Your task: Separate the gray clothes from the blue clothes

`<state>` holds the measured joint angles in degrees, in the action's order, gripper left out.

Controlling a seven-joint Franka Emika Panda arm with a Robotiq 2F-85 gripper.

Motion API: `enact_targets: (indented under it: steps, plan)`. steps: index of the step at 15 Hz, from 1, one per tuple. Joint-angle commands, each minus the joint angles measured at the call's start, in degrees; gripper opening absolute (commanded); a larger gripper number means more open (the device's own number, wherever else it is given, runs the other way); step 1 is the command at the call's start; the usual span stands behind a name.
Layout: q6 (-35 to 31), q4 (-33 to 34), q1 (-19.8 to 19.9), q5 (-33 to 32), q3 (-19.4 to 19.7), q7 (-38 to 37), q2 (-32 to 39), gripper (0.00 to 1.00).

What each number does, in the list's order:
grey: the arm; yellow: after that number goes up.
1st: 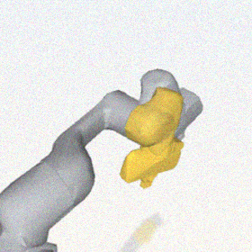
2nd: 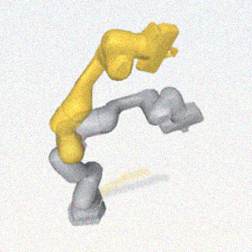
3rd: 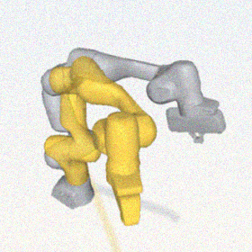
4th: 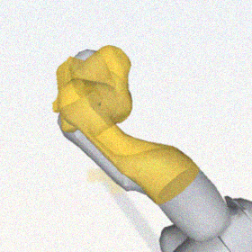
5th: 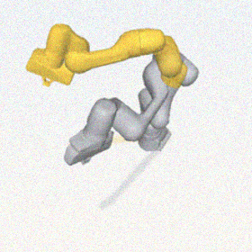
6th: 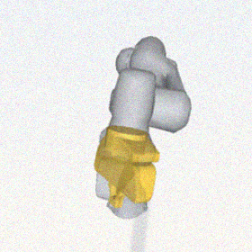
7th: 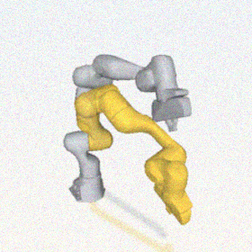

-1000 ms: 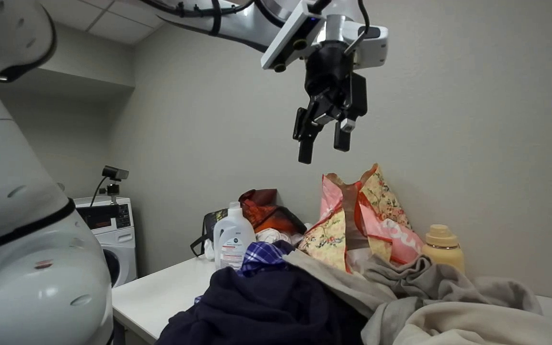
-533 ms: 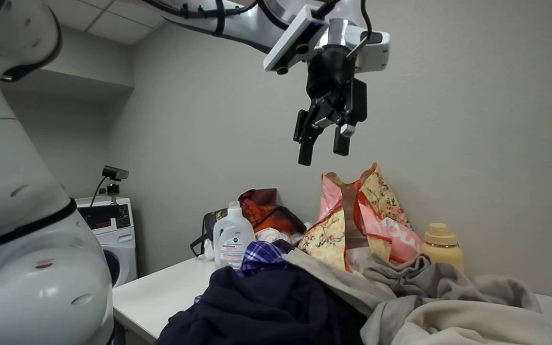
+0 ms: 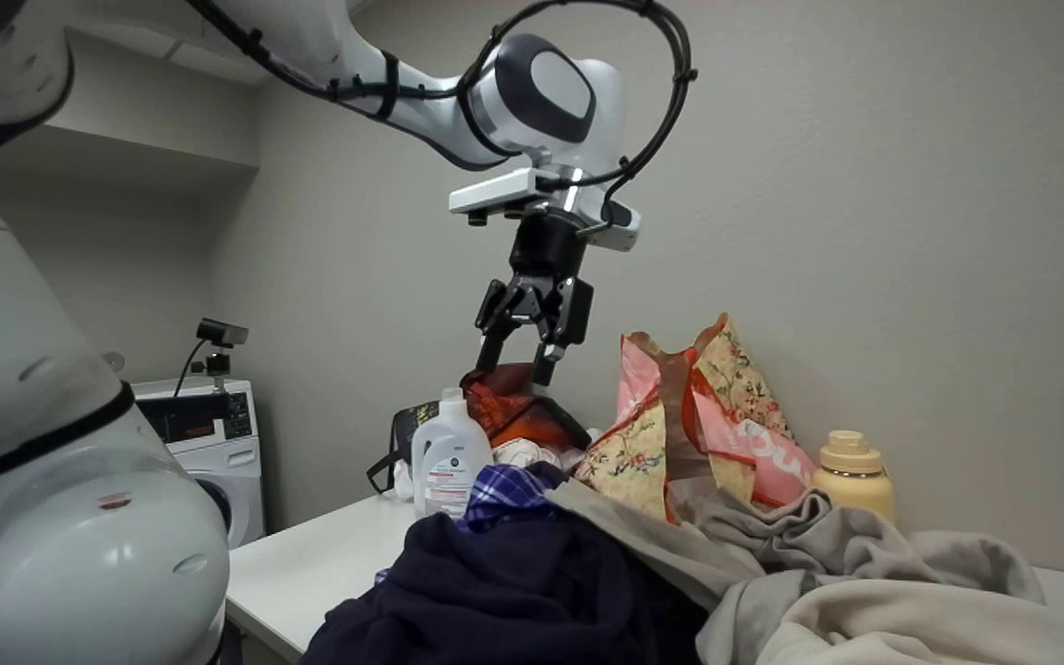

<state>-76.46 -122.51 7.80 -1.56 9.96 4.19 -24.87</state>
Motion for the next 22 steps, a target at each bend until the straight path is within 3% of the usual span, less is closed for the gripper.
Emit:
enact_targets:
  steps: [1,11,18,20,21,22]
  plan:
    - [-7.48,-9.87,-2.04,3.31,-2.50,0.00,-5.18,1.00]
    - [-30.72,-30.90,-6.90,10.90,-8.37,-1.92,-7.42,1.00]
    - [-45.25,-38.87,-9.03,14.03,-11.57,-7.78,-6.32,1.00]
    - [-46.57,-37.02,-9.36,13.51,-12.14,-9.33,-3.52,1.00]
    - [-47.30,-37.05,-9.37,13.13,-12.40,-9.96,-3.31,0.75]
    - [-47.79,-37.04,-9.32,12.98,-12.50,-10.51,-3.08,0.74]
